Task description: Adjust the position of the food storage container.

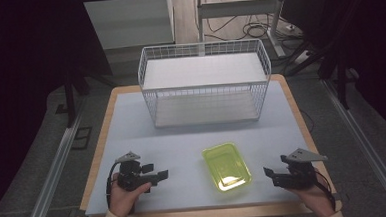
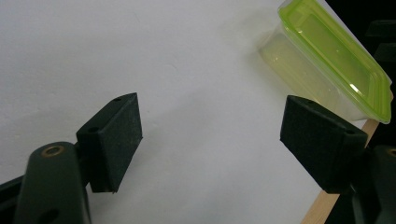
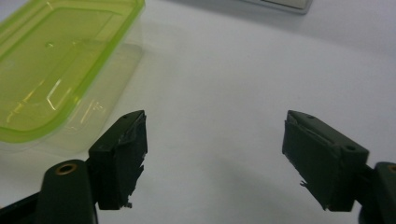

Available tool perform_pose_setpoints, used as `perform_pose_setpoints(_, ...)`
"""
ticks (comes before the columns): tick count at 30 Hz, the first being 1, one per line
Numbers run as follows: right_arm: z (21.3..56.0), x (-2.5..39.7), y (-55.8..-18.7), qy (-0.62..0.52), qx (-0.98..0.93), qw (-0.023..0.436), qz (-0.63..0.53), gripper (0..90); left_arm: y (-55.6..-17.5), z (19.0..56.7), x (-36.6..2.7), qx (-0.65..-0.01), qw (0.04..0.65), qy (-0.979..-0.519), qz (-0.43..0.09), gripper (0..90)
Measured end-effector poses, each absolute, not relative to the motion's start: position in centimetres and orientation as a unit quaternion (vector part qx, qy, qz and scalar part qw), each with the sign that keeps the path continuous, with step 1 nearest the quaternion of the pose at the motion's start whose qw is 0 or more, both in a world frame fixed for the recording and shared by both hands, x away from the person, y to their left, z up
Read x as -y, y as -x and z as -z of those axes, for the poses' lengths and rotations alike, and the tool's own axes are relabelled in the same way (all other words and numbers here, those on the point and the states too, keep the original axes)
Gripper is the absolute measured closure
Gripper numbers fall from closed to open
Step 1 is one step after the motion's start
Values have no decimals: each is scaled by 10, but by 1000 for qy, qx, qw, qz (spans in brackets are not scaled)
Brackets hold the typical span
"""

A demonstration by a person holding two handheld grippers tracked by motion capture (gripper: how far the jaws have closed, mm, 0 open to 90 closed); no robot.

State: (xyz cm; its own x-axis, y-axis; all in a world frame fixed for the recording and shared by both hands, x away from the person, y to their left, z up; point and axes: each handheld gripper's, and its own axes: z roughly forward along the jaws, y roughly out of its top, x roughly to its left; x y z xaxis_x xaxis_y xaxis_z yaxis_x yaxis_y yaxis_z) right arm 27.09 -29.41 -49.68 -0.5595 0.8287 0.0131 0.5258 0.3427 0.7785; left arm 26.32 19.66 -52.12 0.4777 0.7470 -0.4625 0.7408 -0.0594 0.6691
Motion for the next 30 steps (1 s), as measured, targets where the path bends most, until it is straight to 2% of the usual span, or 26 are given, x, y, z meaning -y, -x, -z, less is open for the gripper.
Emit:
perform_pose_setpoints(5, 492, 294, -268, -422, -795, 198, -388, 359, -264, 521, -197, -511, 457, -728, -4, 202)
perform_pose_setpoints(8, 488, 293, -266, -414, -799, 189, -393, 514, -263, 521, -197, -511, 457, -728, -4, 202)
perform_pose_setpoints(12, 480, 288, -261, -398, -802, 184, -406, 764, -263, 521, -197, -511, 458, -727, -3, 202)
perform_pose_setpoints(15, 472, 281, -255, -379, -803, 186, -421, 888, -264, 521, -197, -512, 457, -727, -4, 202)
perform_pose_setpoints(17, 466, 274, -251, -367, -803, 189, -429, 897, -263, 521, -196, -512, 458, -727, -4, 202)
perform_pose_setpoints(22, 457, 246, -237, -330, -814, 157, -452, 898, -263, 520, -196, -511, 458, -727, -3, 202)
perform_pose_setpoints(30, 470, 191, -225, -272, -846, 125, -441, 898, -263, 520, -197, -511, 460, -727, -2, 202)
